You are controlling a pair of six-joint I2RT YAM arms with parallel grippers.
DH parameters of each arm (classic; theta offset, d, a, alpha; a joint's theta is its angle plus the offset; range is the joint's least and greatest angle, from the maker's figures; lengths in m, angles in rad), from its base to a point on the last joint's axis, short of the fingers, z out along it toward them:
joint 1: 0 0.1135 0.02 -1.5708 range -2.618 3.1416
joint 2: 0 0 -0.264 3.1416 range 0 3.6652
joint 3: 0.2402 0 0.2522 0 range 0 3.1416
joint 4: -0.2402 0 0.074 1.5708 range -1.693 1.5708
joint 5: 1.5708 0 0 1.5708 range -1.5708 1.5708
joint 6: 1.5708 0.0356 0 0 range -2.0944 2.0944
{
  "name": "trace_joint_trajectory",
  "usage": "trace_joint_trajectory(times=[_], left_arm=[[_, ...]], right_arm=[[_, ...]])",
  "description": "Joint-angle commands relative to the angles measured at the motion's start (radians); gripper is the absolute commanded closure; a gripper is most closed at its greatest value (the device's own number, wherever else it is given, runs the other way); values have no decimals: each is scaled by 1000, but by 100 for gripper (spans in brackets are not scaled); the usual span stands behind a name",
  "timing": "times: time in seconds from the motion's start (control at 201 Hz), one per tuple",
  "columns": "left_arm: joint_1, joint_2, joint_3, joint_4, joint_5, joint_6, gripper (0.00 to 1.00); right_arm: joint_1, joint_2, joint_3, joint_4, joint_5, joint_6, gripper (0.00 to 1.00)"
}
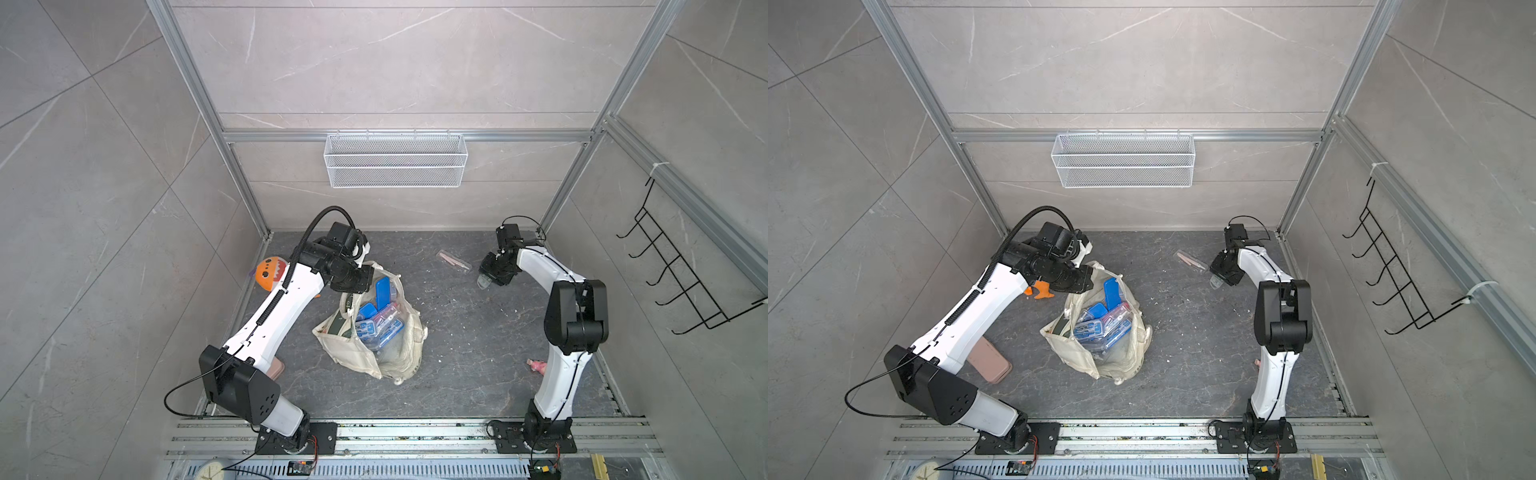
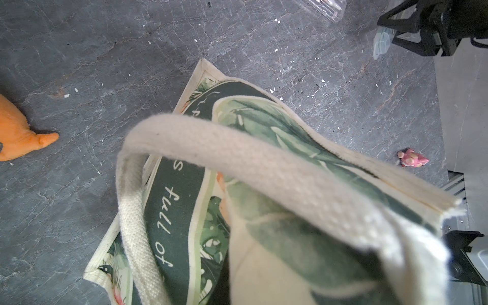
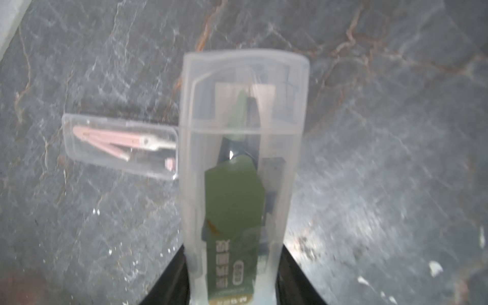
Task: Take out the compass set from the canvas bag
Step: Place the compass set at the center of the board.
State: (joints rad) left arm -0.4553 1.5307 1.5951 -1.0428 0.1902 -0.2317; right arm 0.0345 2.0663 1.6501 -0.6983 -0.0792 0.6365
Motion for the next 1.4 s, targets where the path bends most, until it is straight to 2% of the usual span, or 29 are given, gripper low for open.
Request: trace_joint_trajectory(times=[0.0,0.234,0.399,0.484,0.623,0.847,0.982,1.117,1.236,1.301,1.396], left_arm=[[5,-40,24,47,41,2,100],[4,-43,14,62,55,-15,100],[4,-42,11,64,60,-26,100],[5,-41,9,63,61,-30,100],[4,-38,3,57,60,-49,100],[5,-57,-16,48,49,-107,100],[4,-57,-12,13,42,-112,100],[4,-60,-23,-17,28,-107,100],[5,-77,-54,-11,17,-119,100],[5,-86,-64,-8,10,-126,100],[4,-89,-77,-1,7,-133,100]], right_arm=[[-8,78,92,-75,5,26,68],[-12,213,272,-167,22,24,64],[-13,205,284,-156,1,4,46],[-10,160,262,-140,-3,-13,41],[-9,41,194,-118,-17,-33,38],[41,-287,-90,33,-122,-20,44],[167,-493,-246,73,-162,-16,47],[355,-696,-372,88,-143,22,51],[528,-876,-490,138,-106,111,52],[641,-942,-531,151,-55,146,53],[859,-996,-560,138,72,186,55]])
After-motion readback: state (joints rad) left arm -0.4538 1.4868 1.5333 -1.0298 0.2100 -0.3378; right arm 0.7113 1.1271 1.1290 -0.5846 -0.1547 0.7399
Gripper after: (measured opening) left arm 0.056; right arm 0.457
